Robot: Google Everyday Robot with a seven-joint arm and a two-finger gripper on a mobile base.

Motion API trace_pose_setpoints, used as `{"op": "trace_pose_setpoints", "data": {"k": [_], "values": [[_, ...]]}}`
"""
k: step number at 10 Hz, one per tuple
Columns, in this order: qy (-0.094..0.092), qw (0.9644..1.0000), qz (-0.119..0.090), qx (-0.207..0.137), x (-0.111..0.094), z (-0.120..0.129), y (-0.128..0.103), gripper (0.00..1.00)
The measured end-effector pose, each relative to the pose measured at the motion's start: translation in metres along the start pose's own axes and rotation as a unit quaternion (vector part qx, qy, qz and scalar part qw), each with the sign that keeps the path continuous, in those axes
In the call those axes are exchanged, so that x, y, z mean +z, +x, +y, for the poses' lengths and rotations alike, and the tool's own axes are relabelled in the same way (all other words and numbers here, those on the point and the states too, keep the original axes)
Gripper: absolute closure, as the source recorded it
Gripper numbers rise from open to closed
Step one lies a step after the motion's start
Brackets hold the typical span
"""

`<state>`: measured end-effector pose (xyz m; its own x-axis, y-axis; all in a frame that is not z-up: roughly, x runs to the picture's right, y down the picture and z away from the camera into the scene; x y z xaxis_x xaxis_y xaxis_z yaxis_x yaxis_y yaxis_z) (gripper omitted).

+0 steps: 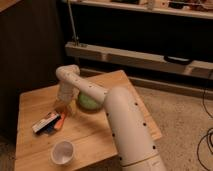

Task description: Place the pepper in the ceramic bowl

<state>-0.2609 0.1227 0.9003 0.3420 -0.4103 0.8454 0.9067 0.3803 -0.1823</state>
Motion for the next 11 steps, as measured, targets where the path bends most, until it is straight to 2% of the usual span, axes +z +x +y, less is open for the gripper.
{"op": "trace_pose_setpoints", "data": {"k": [4,7,8,11], "values": [[-0.01,0.9999,-0.006,0.002,0.003,0.0,0.002,0.85],[-0.015,0.9998,-0.009,0.001,0.005,0.001,0.003,0.87],[-0.01,0.9999,-0.007,0.001,0.002,0.003,0.003,0.87],[0.017,0.9997,0.004,0.017,-0.024,0.028,0.007,0.87]]}}
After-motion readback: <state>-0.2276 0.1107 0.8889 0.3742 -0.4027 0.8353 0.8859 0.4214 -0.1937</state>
